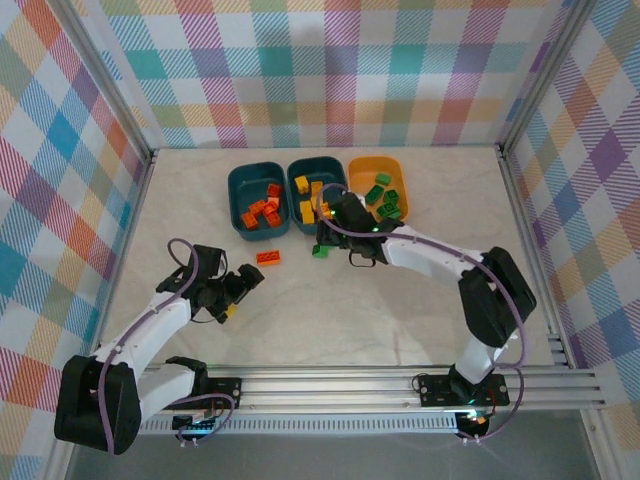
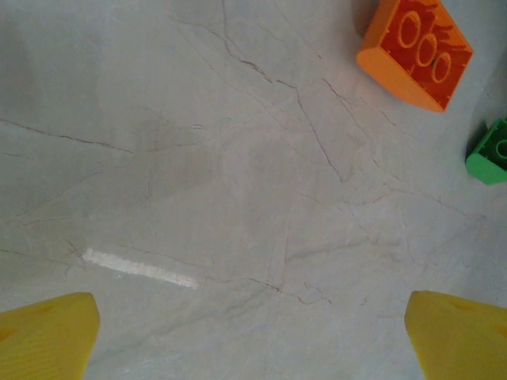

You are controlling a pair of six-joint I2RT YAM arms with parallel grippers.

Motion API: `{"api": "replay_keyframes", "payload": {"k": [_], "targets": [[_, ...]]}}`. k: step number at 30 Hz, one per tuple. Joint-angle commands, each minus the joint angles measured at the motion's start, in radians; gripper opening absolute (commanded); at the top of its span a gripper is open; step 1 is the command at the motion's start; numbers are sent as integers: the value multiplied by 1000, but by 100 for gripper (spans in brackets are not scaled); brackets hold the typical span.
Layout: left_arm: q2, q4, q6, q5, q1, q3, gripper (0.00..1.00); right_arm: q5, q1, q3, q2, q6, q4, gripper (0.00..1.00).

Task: Sort the legos into containers by color

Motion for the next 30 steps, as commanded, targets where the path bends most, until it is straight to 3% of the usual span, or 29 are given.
{"api": "replay_keyframes", "payload": {"k": [1,9,13,19,30], "targets": [[-26,27,-39,-11,-9,-23,99,-12,-2,62,103,73,4,81],[-115,-34,-29,-35,-7,-76,100,-58,22,201,290,79,-41,75],[-138,-39,-32,-43,-7,-93,100,-80,35,227,328,84,-50,66],[-148,-48,-23,-54,-4,-84,100,-65,70,217,333,84,-76,48],[-225,-120,-5,-119,-1,-74,100,-49,89,115,245,64,-29,30]]}}
